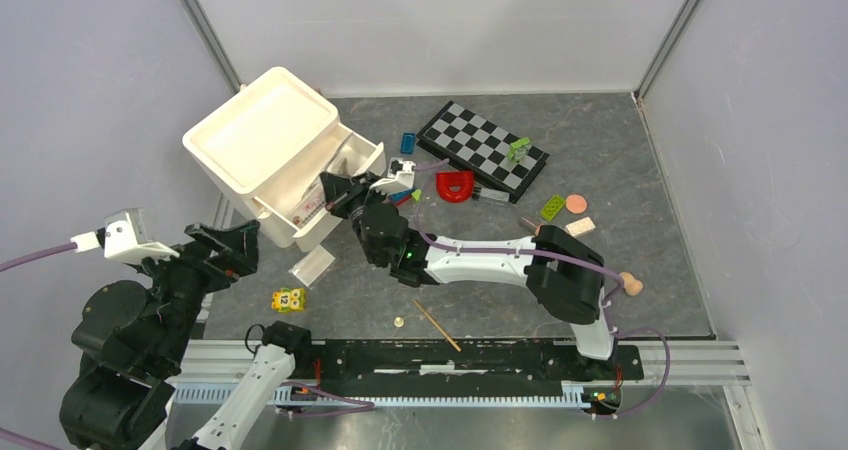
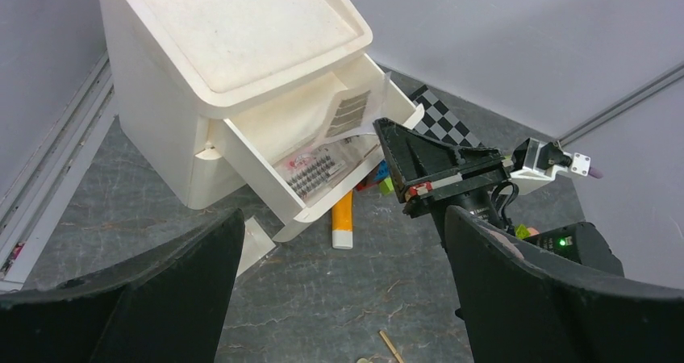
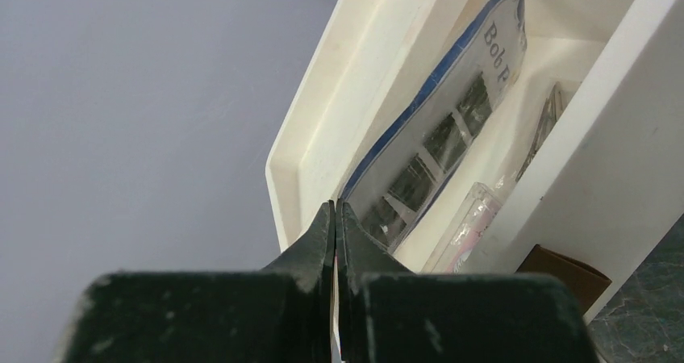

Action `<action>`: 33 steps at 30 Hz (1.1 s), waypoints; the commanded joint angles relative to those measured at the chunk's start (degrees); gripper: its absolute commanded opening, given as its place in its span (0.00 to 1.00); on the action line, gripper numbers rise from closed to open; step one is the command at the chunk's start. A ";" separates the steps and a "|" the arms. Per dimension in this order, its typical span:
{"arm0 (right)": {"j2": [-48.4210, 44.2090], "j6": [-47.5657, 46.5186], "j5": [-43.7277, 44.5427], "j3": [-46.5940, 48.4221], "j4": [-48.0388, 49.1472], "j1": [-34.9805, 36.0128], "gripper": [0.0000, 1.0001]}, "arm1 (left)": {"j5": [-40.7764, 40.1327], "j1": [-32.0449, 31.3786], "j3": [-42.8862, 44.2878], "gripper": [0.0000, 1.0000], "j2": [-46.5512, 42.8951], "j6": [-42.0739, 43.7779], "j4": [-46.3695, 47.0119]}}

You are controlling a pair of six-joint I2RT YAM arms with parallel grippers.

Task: Organize the makeup
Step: Place the makeup tool in the drawer.

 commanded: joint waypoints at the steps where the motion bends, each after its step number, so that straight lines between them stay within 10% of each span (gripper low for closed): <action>1: 2.63 3.08 5.07 5.44 -2.40 0.38 0.00 | 1.34 0.19 0.29 1.00 -0.54 -0.54 0.03; 33: 2.98 -4.57 2.76 6.34 0.23 0.45 0.35 | 0.93 -0.46 -0.27 1.00 -1.34 0.09 -0.51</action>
